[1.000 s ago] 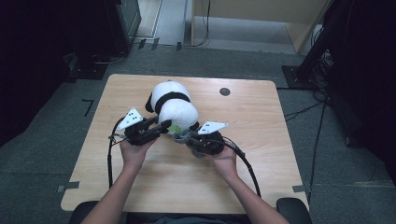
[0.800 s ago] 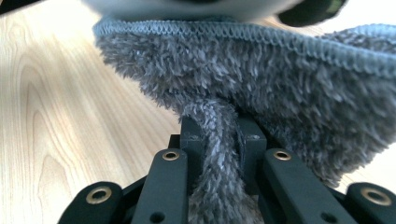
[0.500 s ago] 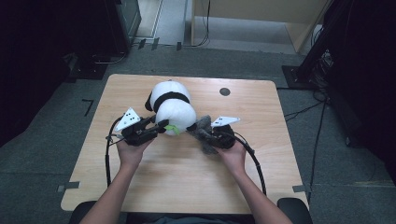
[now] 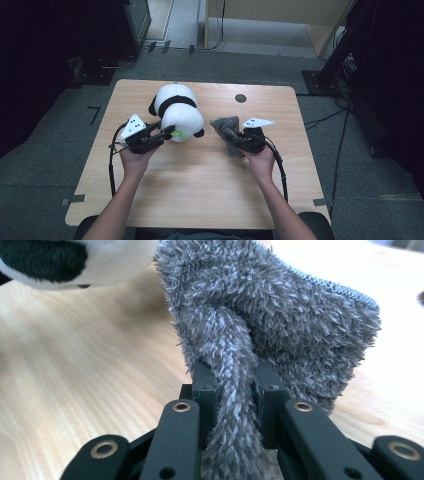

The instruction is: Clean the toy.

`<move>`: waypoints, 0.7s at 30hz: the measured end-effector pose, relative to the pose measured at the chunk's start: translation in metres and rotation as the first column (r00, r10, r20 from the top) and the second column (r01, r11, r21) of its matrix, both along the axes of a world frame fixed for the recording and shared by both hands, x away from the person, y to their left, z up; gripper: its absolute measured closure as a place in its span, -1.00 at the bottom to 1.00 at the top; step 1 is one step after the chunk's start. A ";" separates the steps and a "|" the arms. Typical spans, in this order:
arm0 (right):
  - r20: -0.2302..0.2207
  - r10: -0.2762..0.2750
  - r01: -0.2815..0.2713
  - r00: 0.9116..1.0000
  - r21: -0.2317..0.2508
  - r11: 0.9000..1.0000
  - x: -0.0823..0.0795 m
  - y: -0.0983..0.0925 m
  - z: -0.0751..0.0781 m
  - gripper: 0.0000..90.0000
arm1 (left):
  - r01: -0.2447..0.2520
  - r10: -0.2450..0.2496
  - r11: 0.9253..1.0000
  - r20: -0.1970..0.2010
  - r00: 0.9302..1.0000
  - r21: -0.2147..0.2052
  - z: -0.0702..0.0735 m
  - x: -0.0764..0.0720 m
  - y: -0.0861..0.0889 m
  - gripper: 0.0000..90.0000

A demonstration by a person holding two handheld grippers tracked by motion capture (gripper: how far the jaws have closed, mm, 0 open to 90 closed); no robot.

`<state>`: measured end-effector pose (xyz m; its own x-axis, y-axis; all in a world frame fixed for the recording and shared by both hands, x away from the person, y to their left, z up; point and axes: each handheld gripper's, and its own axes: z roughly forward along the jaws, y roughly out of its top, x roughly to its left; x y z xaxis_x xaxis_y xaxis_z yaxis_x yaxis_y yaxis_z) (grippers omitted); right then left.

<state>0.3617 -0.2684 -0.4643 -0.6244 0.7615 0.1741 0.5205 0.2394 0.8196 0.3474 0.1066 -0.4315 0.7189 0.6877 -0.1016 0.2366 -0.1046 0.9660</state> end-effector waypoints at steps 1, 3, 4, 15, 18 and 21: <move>-0.001 -0.011 0.011 1.000 0.001 1.000 0.001 -0.003 0.000 0.72 | -0.005 0.005 1.000 -0.001 1.000 0.011 -0.001 0.001 0.001 0.38; -0.001 -0.034 0.034 0.999 0.006 0.999 0.003 -0.009 0.000 0.72 | -0.014 0.014 0.999 -0.003 1.000 0.037 -0.003 0.004 0.003 0.38; 0.004 -0.043 0.043 0.999 0.006 0.999 0.004 -0.012 0.000 0.72 | -0.021 0.021 0.999 -0.004 1.000 0.046 -0.004 0.005 0.004 0.38; 0.044 -0.151 0.153 0.988 -0.044 0.987 0.017 -0.044 -0.003 0.70 | -0.067 0.069 0.997 -0.063 0.996 0.033 -0.015 0.019 0.025 0.38; 0.030 -0.173 0.174 0.984 -0.047 0.984 0.024 -0.052 -0.008 0.70 | -0.072 0.073 0.997 -0.091 0.993 0.017 -0.019 0.022 0.031 0.37; 0.052 -0.195 0.199 0.979 -0.079 0.977 0.028 -0.057 -0.011 0.70 | -0.078 0.079 0.997 -0.118 0.990 0.012 -0.024 0.027 0.038 0.36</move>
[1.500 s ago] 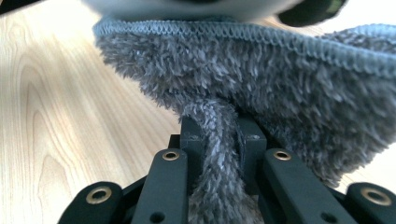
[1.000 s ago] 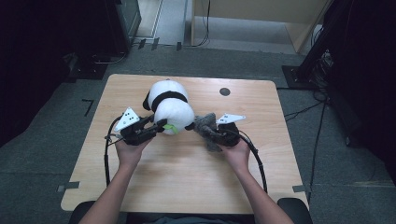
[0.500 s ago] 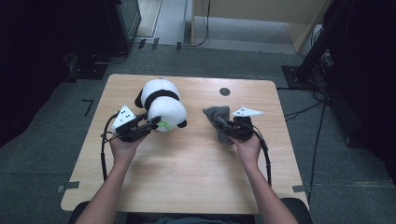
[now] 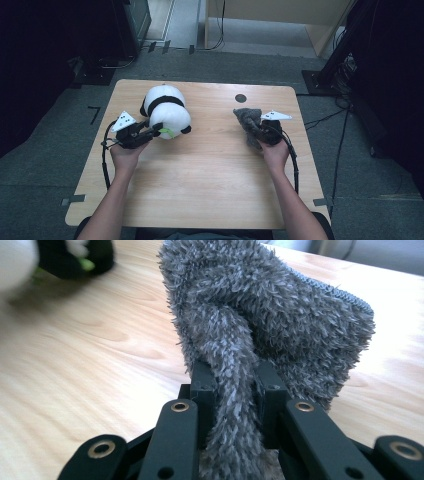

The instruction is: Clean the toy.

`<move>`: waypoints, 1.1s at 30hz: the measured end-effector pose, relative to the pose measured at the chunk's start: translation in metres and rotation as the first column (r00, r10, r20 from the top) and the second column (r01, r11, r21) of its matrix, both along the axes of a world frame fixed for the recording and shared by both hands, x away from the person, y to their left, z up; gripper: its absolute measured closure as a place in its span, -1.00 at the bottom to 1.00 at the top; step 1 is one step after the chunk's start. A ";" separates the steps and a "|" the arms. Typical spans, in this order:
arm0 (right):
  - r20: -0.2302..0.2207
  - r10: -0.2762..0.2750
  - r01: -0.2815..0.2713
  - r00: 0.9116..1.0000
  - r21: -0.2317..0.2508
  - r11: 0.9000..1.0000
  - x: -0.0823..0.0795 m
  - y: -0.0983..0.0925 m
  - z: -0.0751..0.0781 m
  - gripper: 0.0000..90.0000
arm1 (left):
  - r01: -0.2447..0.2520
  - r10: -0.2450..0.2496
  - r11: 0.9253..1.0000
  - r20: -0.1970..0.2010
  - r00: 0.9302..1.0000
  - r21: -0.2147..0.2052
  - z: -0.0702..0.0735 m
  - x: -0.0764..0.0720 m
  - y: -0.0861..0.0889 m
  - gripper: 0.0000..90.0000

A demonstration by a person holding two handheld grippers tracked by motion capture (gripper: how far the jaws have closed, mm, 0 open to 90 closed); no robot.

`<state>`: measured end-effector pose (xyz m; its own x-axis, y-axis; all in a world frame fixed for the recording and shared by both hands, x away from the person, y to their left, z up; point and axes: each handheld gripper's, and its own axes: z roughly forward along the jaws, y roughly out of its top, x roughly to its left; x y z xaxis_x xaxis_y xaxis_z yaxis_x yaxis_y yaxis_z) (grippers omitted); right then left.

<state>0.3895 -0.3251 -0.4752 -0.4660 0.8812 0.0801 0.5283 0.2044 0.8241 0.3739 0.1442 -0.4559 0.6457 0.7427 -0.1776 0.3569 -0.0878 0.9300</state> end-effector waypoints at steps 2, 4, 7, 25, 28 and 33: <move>0.015 -0.010 0.010 1.000 -0.020 1.000 0.002 -0.004 -0.002 0.70 | -0.006 0.006 1.000 -0.016 1.000 0.012 -0.004 0.003 0.003 0.36; 0.022 -0.022 0.022 1.000 -0.027 0.999 0.005 -0.010 -0.005 0.68 | -0.006 0.007 1.000 -0.042 0.999 0.016 -0.009 0.006 0.006 0.35; 0.048 -0.038 0.040 0.998 -0.041 0.998 0.007 -0.019 -0.013 0.63 | -0.002 0.003 1.000 -0.069 0.998 0.019 -0.016 0.011 0.011 0.32; -0.020 -0.099 0.099 0.995 -0.027 0.995 0.020 -0.027 -0.038 0.05 | 0.039 -0.029 0.995 -0.102 0.994 0.094 -0.027 0.015 0.010 -0.26; -0.021 -0.102 0.102 0.995 -0.019 0.995 0.020 -0.029 -0.036 -0.04 | 0.043 -0.032 0.995 -0.127 0.991 0.092 -0.027 0.014 0.010 -0.42; -0.026 -0.103 0.102 0.994 -0.032 0.994 0.017 -0.027 -0.031 -0.06 | 0.044 -0.034 0.997 -0.158 0.987 0.063 -0.027 0.011 0.013 -0.55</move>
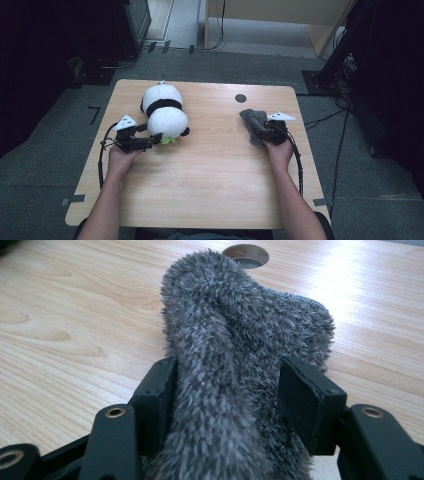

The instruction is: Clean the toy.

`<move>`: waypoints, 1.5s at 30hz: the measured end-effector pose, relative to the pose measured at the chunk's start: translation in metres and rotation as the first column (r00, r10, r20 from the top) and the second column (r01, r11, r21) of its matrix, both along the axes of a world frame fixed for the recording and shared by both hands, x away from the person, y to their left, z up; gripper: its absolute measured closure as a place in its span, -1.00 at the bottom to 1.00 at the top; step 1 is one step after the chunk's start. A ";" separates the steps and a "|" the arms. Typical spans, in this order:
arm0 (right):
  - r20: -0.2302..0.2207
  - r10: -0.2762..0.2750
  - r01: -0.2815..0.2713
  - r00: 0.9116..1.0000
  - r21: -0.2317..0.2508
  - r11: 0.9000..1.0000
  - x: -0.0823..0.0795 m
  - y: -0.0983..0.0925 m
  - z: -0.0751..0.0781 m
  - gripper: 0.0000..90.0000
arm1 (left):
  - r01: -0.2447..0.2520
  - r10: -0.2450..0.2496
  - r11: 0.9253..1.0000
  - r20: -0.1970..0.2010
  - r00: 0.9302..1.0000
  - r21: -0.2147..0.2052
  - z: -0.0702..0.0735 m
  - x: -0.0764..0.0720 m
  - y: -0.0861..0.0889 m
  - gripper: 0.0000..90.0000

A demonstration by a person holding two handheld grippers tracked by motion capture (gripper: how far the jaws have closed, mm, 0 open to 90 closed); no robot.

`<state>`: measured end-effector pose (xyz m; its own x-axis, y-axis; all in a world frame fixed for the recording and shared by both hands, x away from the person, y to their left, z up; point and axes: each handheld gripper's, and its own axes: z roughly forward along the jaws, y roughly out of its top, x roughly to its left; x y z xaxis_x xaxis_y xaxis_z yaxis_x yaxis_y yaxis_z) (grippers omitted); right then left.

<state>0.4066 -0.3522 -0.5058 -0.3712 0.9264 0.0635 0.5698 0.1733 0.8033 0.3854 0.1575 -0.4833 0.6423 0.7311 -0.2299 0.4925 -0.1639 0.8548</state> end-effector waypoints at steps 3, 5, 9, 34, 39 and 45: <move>0.001 0.002 -0.002 1.000 0.008 1.000 -0.003 0.001 0.005 -0.06 | -0.006 0.006 1.000 0.007 1.000 -0.006 -0.001 -0.001 0.002 -0.52; 0.003 0.003 -0.003 1.000 0.031 1.000 -0.006 0.000 0.010 -0.08 | 0.004 -0.004 1.000 -0.010 1.000 -0.006 0.000 -0.002 0.003 -0.52; -0.006 0.023 -0.023 1.000 0.076 0.997 -0.011 0.000 0.018 -0.13 | 0.024 -0.024 0.999 -0.006 1.000 0.026 0.004 -0.008 0.005 -0.55; 0.023 0.172 -0.174 0.985 0.063 0.983 -0.060 0.043 0.037 -0.14 | 0.123 -0.122 0.992 0.059 0.991 -0.004 0.037 -0.046 -0.030 -0.68; 0.035 0.205 -0.206 0.978 0.062 0.977 -0.068 0.051 0.035 -0.13 | 0.149 -0.150 0.989 0.070 0.986 0.020 0.035 -0.050 -0.048 -0.68; 0.033 0.242 -0.244 0.970 0.052 0.968 -0.072 0.064 0.031 -0.13 | 0.200 -0.203 0.979 0.050 0.978 0.048 0.027 -0.054 -0.077 -0.68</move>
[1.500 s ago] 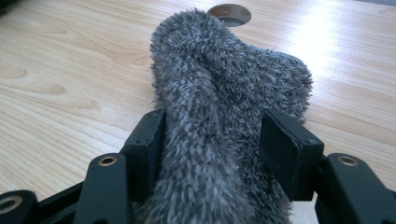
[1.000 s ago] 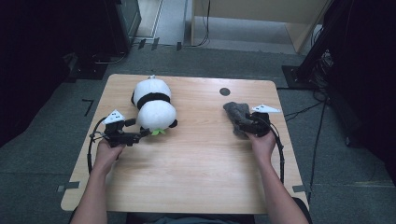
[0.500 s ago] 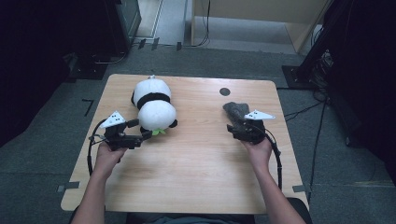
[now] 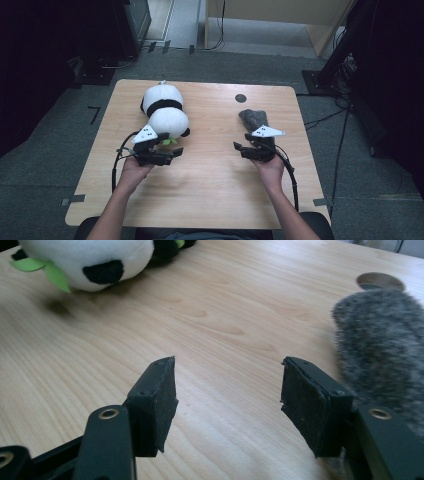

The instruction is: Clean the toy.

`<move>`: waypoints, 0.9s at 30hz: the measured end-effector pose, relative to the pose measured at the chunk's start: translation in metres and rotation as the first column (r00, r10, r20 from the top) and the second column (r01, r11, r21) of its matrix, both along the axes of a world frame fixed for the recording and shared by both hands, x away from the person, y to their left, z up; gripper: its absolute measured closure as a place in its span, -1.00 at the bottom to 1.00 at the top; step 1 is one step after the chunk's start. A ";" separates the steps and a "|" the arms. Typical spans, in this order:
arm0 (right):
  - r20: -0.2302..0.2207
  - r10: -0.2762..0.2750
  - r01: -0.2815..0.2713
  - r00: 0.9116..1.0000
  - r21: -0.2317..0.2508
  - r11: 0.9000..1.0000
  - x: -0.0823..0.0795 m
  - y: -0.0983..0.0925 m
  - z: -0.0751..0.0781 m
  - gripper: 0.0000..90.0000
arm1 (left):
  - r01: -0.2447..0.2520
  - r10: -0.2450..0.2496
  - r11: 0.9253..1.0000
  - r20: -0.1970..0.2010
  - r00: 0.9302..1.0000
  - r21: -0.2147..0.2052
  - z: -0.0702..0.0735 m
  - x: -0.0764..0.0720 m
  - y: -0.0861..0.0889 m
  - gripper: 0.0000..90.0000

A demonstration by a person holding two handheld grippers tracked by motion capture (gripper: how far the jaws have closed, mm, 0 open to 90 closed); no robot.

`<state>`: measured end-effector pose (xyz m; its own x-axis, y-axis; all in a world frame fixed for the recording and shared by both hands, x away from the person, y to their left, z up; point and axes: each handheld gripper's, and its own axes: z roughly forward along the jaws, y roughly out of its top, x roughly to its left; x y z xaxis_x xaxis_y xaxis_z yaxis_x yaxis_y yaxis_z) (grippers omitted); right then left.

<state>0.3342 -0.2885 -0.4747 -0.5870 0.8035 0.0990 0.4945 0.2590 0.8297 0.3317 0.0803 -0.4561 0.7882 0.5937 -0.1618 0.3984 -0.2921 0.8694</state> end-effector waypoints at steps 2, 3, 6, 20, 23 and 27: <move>-0.002 0.013 -0.014 1.000 -0.003 1.000 -0.002 0.006 -0.002 -0.13 | 0.015 -0.015 1.000 -0.003 1.000 0.003 -0.003 -0.001 -0.008 -0.68; -0.004 0.017 -0.017 1.000 -0.004 1.000 -0.003 0.009 -0.003 -0.13 | 0.020 -0.020 1.000 -0.008 1.000 0.001 -0.004 -0.001 -0.012 -0.67; -0.007 0.034 -0.034 0.999 -0.003 0.999 -0.004 0.015 -0.006 -0.11 | 0.048 -0.049 0.999 -0.026 0.998 -0.013 -0.008 -0.001 -0.022 -0.66; -0.040 0.079 -0.080 0.996 -0.003 0.997 -0.015 0.048 -0.027 -0.10 | 0.054 -0.048 0.995 -0.070 0.996 0.081 -0.042 0.003 -0.059 -0.64; -0.048 0.076 -0.076 0.996 0.000 0.997 -0.017 0.050 -0.032 -0.10 | 0.045 -0.038 0.993 -0.072 0.997 0.105 -0.048 0.005 -0.060 -0.64; -0.044 0.074 -0.075 0.996 -0.015 0.997 -0.019 0.054 -0.037 -0.10 | 0.051 -0.044 0.992 -0.059 0.997 0.118 -0.053 0.005 -0.062 -0.62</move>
